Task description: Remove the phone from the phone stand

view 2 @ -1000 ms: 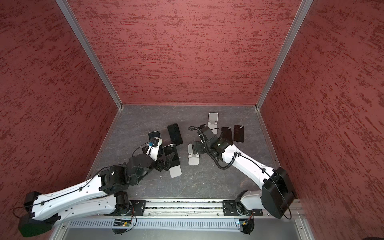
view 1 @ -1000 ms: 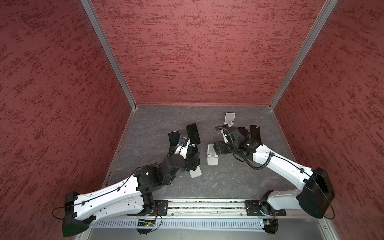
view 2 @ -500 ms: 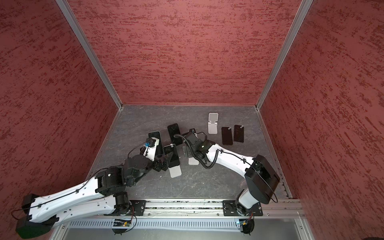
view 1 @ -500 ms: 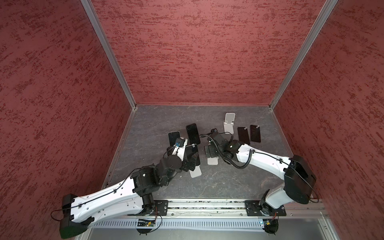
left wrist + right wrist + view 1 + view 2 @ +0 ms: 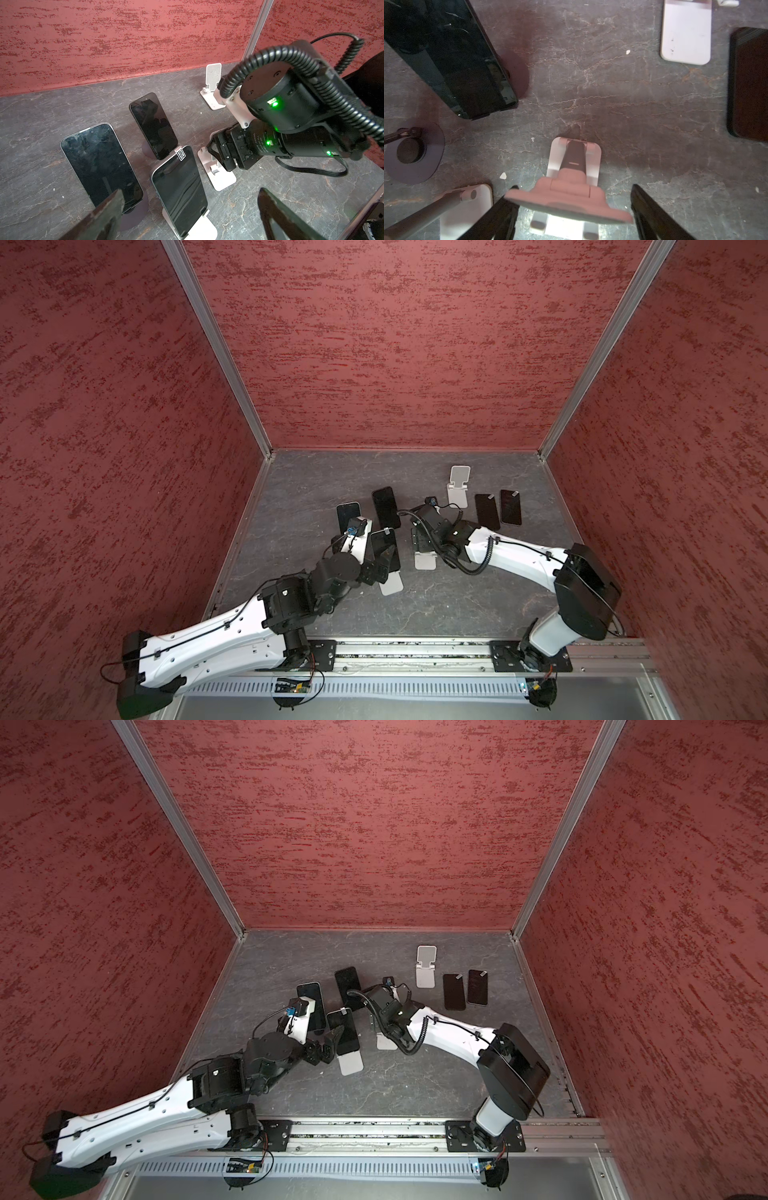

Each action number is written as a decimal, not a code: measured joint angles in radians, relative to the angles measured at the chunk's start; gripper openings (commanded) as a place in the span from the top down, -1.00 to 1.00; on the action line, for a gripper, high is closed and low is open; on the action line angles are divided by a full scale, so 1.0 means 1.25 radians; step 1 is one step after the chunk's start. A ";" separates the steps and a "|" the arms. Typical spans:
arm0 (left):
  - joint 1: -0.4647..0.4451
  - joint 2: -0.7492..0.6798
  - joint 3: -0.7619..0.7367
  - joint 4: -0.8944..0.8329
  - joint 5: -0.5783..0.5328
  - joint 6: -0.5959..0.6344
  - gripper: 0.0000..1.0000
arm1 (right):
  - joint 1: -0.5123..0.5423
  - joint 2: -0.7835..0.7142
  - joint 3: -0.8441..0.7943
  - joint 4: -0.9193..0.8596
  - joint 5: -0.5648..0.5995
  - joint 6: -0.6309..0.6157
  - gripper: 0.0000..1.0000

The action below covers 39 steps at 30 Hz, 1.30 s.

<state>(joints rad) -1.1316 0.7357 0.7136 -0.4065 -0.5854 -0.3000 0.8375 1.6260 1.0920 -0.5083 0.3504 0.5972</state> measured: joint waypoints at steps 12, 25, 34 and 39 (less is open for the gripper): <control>0.000 -0.025 -0.020 -0.005 -0.007 -0.006 -0.99 | 0.004 0.017 0.015 0.002 0.016 0.019 -0.16; 0.001 -0.025 -0.024 -0.005 0.004 -0.008 -0.99 | 0.004 0.013 0.014 0.016 0.008 -0.028 -0.15; 0.004 -0.024 -0.024 -0.005 0.024 -0.008 -0.99 | -0.006 0.011 0.039 0.020 0.001 -0.082 -0.18; 0.004 -0.021 -0.024 -0.005 0.027 -0.008 -0.99 | -0.043 0.011 0.070 0.031 -0.020 -0.117 -0.19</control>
<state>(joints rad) -1.1267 0.7097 0.6834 -0.4129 -0.5514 -0.3099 0.7837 1.6398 1.1801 -0.4702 0.3256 0.4511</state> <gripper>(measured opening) 0.995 0.681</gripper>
